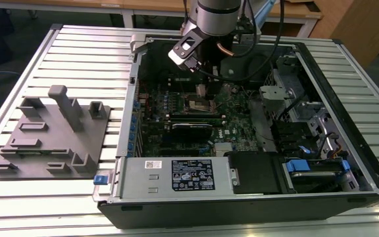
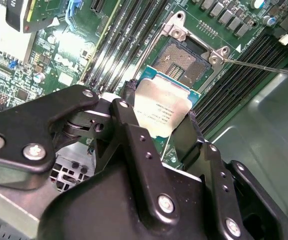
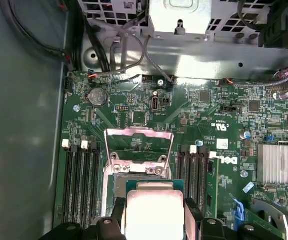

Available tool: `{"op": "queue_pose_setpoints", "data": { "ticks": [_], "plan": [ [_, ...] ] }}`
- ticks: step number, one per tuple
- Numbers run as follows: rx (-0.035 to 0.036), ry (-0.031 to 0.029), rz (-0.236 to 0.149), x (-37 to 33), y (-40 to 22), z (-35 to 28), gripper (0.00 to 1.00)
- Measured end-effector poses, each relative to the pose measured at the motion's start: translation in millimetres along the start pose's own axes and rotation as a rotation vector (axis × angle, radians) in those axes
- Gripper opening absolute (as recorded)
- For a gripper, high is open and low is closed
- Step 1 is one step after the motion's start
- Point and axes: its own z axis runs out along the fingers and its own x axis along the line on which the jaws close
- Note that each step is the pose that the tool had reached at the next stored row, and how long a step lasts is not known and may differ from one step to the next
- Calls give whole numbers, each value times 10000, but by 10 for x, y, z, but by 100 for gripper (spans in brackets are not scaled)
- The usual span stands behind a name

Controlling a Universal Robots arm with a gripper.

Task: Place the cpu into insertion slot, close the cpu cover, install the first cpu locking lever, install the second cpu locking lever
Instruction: 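Place the cpu into insertion slot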

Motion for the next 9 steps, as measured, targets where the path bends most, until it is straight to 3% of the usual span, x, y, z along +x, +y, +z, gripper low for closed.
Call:
{"op": "queue_pose_setpoints", "data": {
  "ticks": [5,9],
  "plan": [
    [-10,22,-263,-1,-2,31,54],
    [-15,22,-286,-1,-10,102,54]
  ]
}}
